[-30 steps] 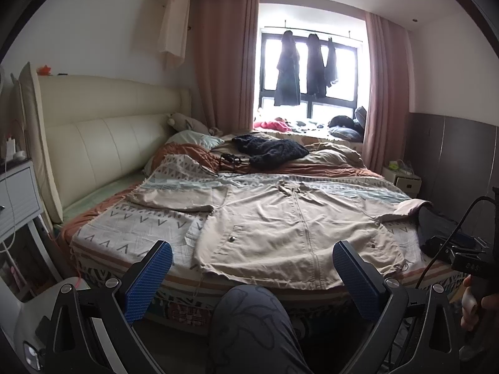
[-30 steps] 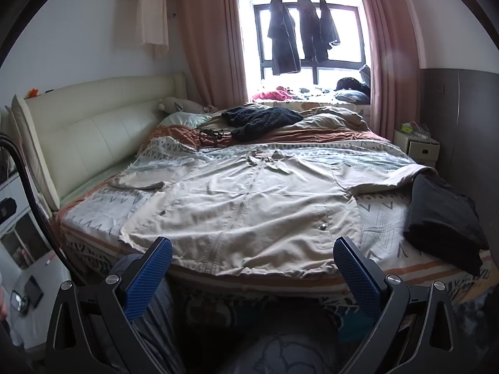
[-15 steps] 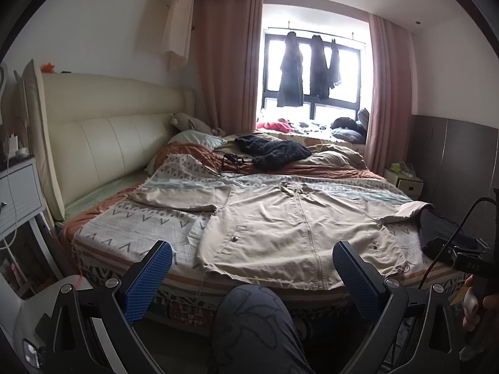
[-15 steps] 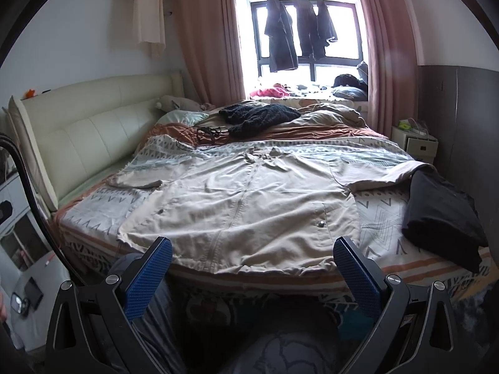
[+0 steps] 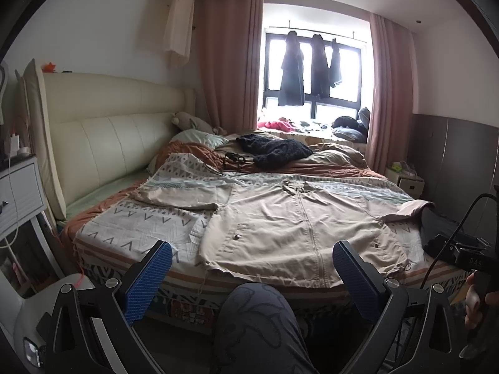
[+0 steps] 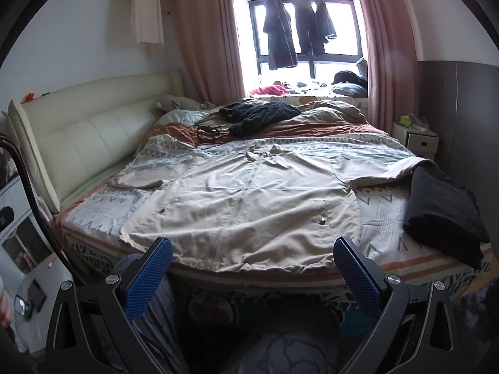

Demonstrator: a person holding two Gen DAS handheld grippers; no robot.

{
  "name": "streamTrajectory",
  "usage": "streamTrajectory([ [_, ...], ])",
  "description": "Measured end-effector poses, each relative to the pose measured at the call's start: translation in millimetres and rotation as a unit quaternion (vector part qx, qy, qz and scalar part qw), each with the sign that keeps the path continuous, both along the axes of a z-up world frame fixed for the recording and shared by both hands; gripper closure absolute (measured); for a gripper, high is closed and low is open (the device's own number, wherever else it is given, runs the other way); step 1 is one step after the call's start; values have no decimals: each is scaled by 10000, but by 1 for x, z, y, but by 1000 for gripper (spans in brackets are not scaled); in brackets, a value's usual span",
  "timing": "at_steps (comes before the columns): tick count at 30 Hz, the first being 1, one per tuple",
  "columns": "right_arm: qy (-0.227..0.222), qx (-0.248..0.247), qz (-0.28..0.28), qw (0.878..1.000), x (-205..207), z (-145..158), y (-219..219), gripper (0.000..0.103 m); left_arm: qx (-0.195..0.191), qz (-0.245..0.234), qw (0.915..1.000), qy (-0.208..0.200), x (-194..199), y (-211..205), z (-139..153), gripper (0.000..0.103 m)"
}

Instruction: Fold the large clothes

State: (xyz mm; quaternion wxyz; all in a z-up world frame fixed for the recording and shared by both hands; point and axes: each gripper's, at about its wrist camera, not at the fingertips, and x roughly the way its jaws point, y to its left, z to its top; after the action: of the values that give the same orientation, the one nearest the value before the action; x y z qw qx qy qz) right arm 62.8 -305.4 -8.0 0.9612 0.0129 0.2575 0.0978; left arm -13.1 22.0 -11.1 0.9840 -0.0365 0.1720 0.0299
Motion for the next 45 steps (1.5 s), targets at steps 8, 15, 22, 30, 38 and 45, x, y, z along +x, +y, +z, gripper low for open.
streamTrajectory([
  [8, 14, -35, 22, 10000, -2, 0, 3, 0, -29, 5, 10000, -21, -2, 2, 2, 0],
  [15, 22, -19, 61, 10000, -4, 1, 6, 0, 11, -39, 10000, -29, -3, 1, 2, 0],
  [22, 74, -53, 78, 9999, -5, 0, 10, 0, 32, -69, 10000, -24, -7, -1, 0, 0],
  [30, 85, -118, 122, 9998, -5, 1, 16, 0, 18, -51, 10000, -4, -12, 1, -2, 0],
  [38, 122, -19, 87, 9999, 10, 11, 33, 0, -170, 101, 9998, 50, -12, 24, -5, 0],
  [45, 227, 340, 136, 9991, 47, 19, 62, 0, -289, 492, 9981, 239, -3, 60, -11, 0],
])
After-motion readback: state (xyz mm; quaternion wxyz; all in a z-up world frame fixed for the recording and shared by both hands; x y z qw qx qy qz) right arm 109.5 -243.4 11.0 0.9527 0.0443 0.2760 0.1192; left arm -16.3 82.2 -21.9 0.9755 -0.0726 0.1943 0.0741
